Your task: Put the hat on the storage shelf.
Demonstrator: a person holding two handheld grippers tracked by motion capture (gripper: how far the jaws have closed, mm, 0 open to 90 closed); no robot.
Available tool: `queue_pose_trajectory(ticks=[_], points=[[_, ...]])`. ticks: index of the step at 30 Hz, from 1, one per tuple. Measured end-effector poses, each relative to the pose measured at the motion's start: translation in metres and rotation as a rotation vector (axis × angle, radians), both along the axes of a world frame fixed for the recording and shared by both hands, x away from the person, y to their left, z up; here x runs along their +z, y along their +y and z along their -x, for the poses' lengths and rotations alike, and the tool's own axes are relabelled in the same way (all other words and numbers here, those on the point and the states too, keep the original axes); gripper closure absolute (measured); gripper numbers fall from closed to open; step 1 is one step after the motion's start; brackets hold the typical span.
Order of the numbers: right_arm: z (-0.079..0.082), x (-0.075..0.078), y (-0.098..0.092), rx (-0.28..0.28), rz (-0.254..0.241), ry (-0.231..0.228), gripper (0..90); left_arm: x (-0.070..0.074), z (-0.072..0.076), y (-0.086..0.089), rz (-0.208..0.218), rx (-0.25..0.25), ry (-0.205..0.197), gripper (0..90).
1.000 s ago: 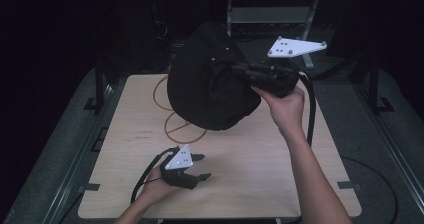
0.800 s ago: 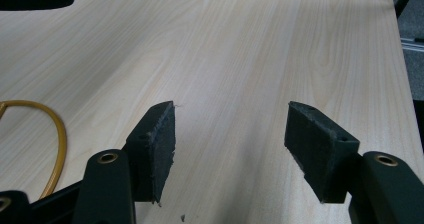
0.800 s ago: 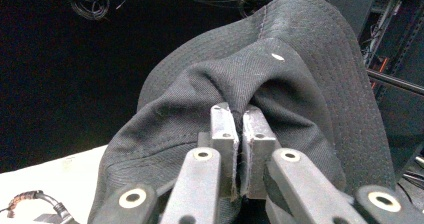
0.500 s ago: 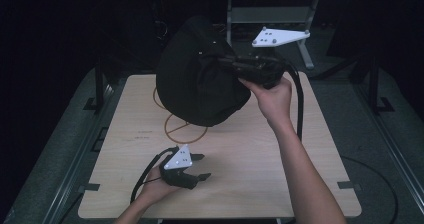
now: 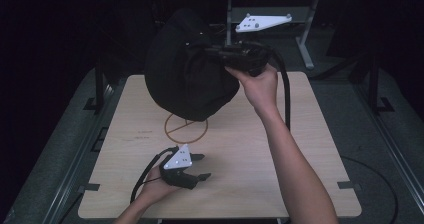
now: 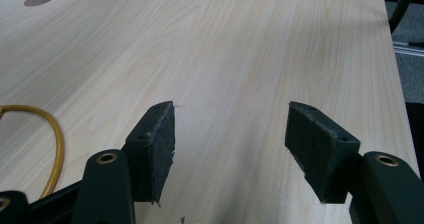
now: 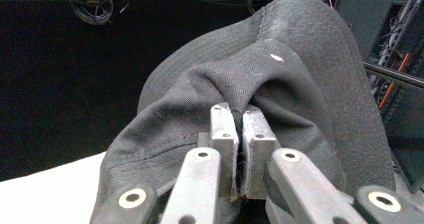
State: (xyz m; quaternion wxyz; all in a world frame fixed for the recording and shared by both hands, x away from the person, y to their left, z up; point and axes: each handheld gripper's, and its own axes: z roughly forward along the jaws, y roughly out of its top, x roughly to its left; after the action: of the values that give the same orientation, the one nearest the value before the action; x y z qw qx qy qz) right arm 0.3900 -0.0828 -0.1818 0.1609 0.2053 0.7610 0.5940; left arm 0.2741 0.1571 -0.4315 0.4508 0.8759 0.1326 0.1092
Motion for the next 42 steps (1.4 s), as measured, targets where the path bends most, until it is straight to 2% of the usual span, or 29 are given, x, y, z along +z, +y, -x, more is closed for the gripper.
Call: queue_pose_trajectory(ticks=[17,24,27,38,42], points=[[-0.030,0.001,0.028,0.003,-0.013,0.045,86.0,0.000,-0.002,0.001,-0.010,-0.007,-0.010,36.2],[-0.046,-0.006,0.040,-0.003,-0.015,0.087,85.9,0.000,-0.002,0.001,-0.009,-0.006,-0.013,36.2],[-0.053,-0.009,0.046,0.005,-0.019,0.117,85.8,-0.001,-0.001,-0.001,-0.023,-0.009,-0.020,36.2],[-0.072,-0.012,0.066,-0.026,0.001,0.148,85.5,-0.002,0.001,-0.004,-0.031,-0.027,-0.020,36.2],[-0.080,-0.014,0.078,-0.048,0.027,0.155,84.8,-0.002,0.002,-0.006,-0.035,-0.038,-0.020,36.2]])
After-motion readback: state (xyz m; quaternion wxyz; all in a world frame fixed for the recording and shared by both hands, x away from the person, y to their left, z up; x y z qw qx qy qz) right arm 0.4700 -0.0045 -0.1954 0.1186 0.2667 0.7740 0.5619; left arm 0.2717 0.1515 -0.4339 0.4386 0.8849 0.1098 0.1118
